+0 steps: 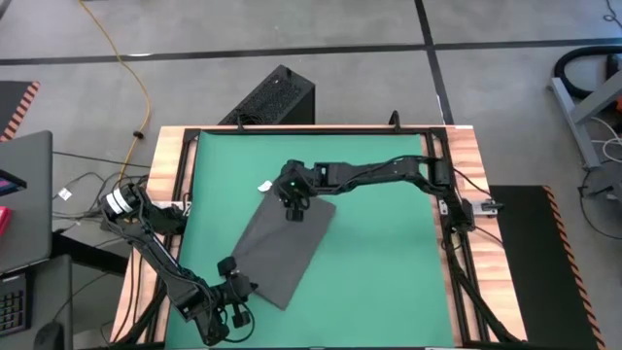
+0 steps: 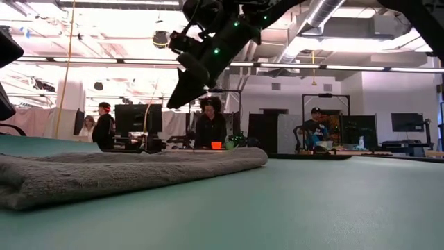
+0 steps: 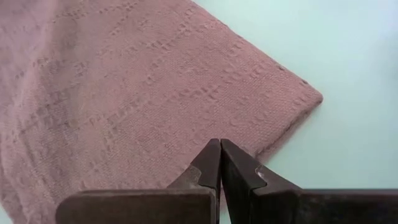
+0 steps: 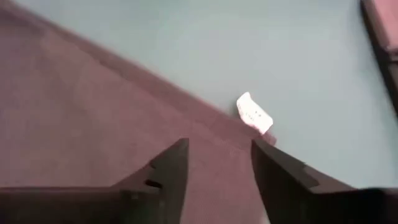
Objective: Roll towel
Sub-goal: Roll the gray towel on the table
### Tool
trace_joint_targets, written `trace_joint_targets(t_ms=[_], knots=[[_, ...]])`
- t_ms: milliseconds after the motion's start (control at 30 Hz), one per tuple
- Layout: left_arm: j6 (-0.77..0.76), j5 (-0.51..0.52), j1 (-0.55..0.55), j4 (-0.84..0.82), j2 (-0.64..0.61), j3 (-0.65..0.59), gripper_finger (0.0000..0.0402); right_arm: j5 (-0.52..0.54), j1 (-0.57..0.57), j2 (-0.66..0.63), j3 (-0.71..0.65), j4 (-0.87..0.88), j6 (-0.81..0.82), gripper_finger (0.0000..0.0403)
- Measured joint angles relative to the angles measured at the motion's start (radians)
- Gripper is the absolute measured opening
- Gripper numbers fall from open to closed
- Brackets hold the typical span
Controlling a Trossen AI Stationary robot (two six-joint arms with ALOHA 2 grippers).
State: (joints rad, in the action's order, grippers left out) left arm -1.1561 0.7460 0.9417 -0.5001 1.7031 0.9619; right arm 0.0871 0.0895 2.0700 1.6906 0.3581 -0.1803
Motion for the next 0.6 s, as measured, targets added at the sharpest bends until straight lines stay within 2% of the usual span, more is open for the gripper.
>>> trace_joint_targets(t_ms=[100,267,433,600], knots=[[0.005,0.008,0.0,-0.016,-0.009,0.0,0.0,0.043,0.0,-0.017,0.0,0.018,-0.001,0.0225],[-0.017,0.077,0.0,-0.144,-0.104,0.0,0.0,0.031,-0.008,-0.111,0.0,0.016,-0.012,0.0228],[-0.049,0.217,0.001,-0.317,-0.31,0.0,0.0,-0.055,-0.072,-0.226,0.001,0.044,0.02,0.021],[0.038,0.282,-0.002,-0.347,-0.542,0.0,0.0,-0.081,-0.217,-0.273,0.001,0.084,0.023,0.02]])
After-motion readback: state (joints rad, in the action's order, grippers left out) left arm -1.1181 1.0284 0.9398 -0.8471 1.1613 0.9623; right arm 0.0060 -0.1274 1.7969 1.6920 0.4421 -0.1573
